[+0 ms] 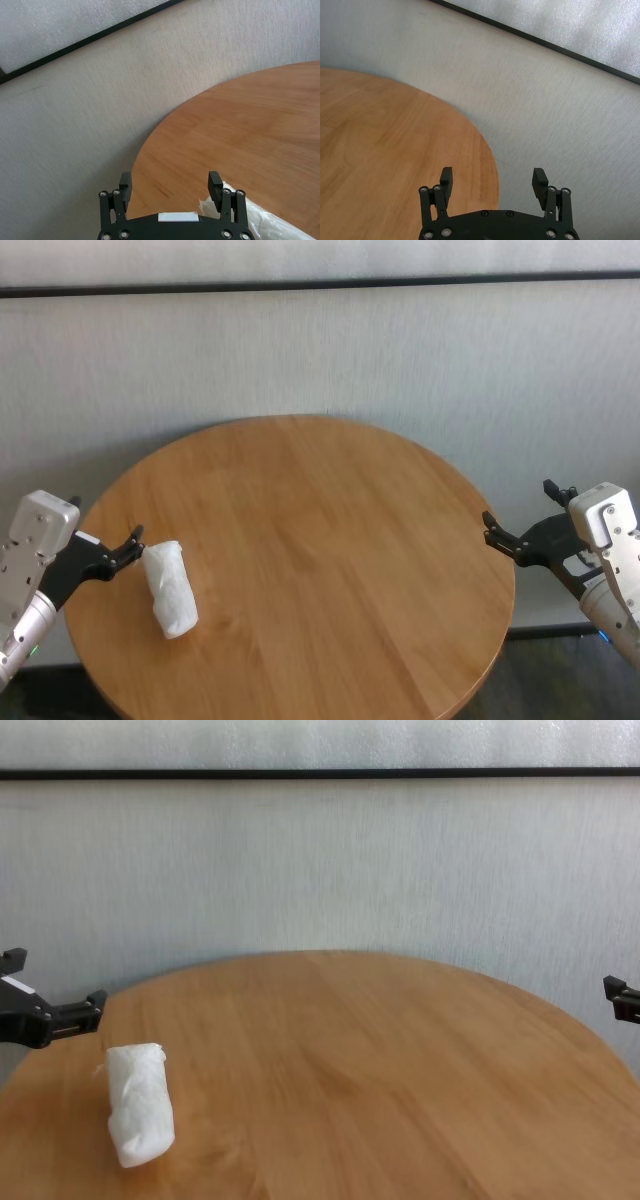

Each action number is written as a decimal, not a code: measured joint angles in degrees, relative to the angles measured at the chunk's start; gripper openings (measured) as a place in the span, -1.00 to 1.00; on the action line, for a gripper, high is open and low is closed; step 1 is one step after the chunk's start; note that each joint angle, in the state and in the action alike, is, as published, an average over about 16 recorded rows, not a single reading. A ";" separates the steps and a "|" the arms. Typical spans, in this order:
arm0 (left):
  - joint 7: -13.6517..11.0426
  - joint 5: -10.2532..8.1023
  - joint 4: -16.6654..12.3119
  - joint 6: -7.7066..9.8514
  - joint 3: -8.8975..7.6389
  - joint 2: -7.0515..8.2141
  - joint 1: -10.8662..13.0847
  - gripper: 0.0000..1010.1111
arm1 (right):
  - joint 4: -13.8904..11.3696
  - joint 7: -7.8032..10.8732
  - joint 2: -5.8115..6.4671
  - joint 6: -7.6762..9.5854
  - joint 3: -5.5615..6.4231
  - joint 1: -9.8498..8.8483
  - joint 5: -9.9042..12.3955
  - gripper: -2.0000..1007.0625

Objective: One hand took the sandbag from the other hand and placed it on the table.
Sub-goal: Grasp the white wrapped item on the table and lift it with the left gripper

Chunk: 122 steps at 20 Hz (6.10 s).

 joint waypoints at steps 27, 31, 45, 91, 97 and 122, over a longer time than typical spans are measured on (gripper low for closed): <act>0.00 0.00 0.00 0.00 0.00 0.00 0.00 0.98 | 0.00 0.00 0.00 0.00 0.00 0.00 0.00 0.99; -0.45 -0.42 -0.55 0.88 -0.12 0.01 0.15 0.98 | 0.00 0.00 0.00 0.00 0.00 0.00 0.00 0.99; -2.89 -11.00 -13.00 24.77 -4.22 -0.27 3.43 0.98 | 0.00 0.00 0.00 0.00 0.00 0.00 0.00 0.99; 16.73 -8.51 -9.83 54.61 -5.48 -21.61 -2.04 0.98 | 0.00 0.00 0.00 0.00 0.00 0.00 0.00 0.99; 16.35 -7.74 -8.22 54.54 -5.66 -22.28 -2.77 0.98 | 0.00 0.00 0.00 0.00 0.00 0.00 0.00 0.99; 14.56 -5.40 -4.48 54.97 -7.15 -24.44 -4.48 0.98 | 0.00 0.00 0.00 0.00 0.00 0.00 0.00 0.99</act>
